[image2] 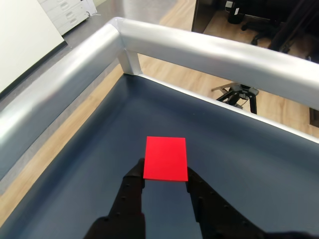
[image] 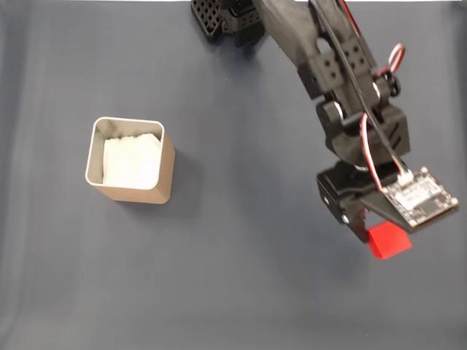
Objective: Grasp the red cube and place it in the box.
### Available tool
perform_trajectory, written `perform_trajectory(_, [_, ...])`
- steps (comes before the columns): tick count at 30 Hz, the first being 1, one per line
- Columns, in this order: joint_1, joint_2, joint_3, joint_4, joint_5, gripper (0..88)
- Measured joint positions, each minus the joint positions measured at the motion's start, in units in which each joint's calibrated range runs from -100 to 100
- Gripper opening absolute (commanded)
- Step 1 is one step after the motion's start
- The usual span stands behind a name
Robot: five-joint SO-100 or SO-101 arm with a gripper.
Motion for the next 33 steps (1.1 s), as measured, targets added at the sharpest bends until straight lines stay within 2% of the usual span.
perform_trajectory(17, [9.5, -16.9, 1.0, 21.0, 0.0, 8.4])
perform_trajectory(33, [22.3, -18.3, -1.5, 26.2, 1.9, 8.3])
